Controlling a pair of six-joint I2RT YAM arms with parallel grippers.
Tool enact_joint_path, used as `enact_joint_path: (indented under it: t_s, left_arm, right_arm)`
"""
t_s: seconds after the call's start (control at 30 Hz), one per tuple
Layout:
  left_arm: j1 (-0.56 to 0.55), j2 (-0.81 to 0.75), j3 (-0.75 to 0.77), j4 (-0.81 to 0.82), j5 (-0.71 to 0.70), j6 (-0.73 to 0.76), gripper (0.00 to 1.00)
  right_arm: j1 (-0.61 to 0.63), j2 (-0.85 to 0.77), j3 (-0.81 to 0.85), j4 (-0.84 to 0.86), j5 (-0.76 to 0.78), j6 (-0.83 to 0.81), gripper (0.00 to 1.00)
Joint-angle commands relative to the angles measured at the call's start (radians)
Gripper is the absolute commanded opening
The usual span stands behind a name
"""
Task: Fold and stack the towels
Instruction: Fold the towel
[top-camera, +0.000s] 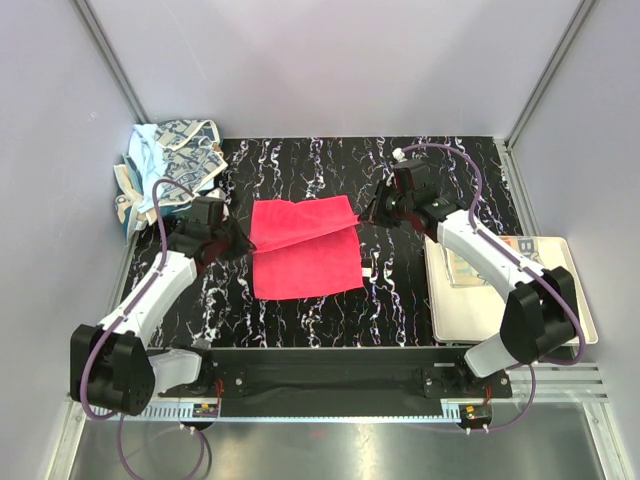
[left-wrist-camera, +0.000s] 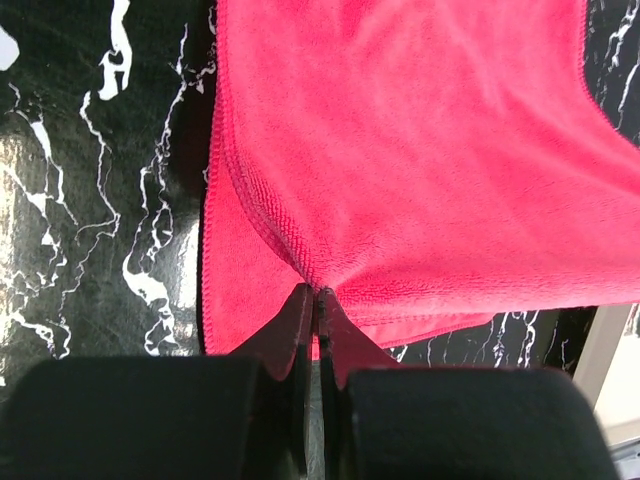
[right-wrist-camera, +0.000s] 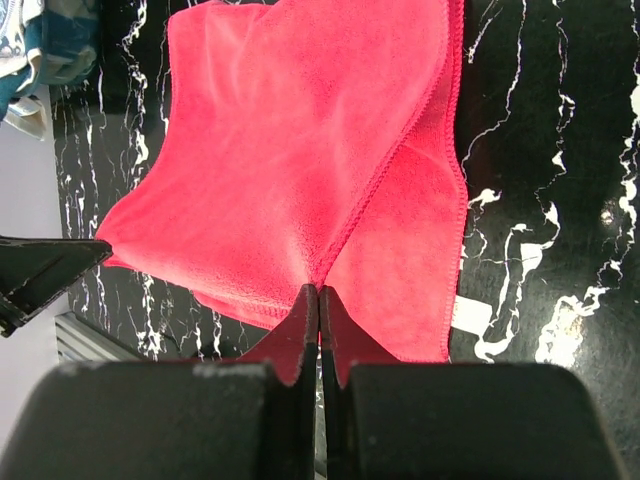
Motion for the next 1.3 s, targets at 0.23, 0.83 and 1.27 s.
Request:
enact_joint_path:
  t_s: [0.23,0.83,1.27]
  left_arm:
    - [0.011,0.037,0.19,-0.056,-0.063,0.047,0.05]
    - [0.103,0.744,1.048,0.205,-0.175,0.096,0.03]
    - [0.137,0.753,1.021,0.237,-0.132,0.091,0.04]
  right_arm:
    - [0.003,0.055,0.238,-0.106,0.083,-0.063,0.0]
    - [-0.195,0.813,1.331,-0.172,0.042,-0.19,0.0]
    - [-0.213,0.767,1.221,-0.054,-0.004,-0.15,0.0]
